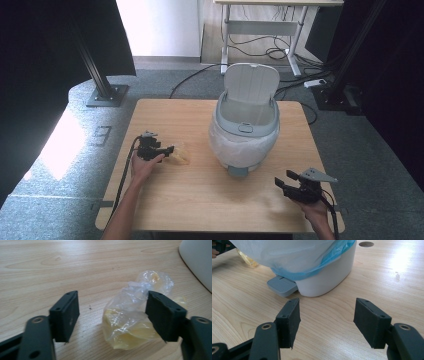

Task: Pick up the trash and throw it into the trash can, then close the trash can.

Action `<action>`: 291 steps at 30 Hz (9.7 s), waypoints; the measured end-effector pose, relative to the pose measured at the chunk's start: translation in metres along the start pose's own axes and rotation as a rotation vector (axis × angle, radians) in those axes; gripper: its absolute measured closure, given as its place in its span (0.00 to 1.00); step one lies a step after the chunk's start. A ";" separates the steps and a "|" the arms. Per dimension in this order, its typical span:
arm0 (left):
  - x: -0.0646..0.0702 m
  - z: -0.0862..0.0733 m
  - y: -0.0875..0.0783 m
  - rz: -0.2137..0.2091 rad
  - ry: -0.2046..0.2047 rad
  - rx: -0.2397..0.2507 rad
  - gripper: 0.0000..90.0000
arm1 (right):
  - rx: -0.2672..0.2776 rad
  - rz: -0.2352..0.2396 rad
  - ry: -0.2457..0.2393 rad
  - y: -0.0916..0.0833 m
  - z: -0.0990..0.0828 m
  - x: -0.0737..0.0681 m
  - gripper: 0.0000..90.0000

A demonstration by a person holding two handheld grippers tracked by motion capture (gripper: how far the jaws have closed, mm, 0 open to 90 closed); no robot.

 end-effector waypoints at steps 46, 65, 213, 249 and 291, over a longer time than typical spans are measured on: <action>0.068 0.034 -0.072 -0.102 0.199 0.192 0.89 | 0.006 -0.033 0.022 -0.004 -0.001 0.006 0.42; 0.099 0.066 -0.105 -0.178 0.262 0.266 0.89 | -0.016 -0.032 0.013 0.002 -0.004 0.004 0.42; 0.233 0.209 -0.035 -0.279 0.444 0.240 0.27 | -0.074 -0.047 -0.019 0.003 -0.020 0.004 0.42; 0.142 0.023 -0.089 -0.186 0.335 0.208 0.25 | -0.060 -0.047 -0.010 0.002 -0.016 0.008 0.42; 0.131 -0.029 -0.054 -0.214 0.300 0.068 0.26 | 0.149 0.041 0.043 -0.029 0.129 0.031 0.35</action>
Point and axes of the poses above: each handheld gripper's, and its own axes: y roughly forward along the jaws, z roughly out of its top, x roughly to its right, the point moved 3 cm from there along y, roughly forward along the jaws, and after that the axes turned 11 degrees about -z, right-handed, at the moved point
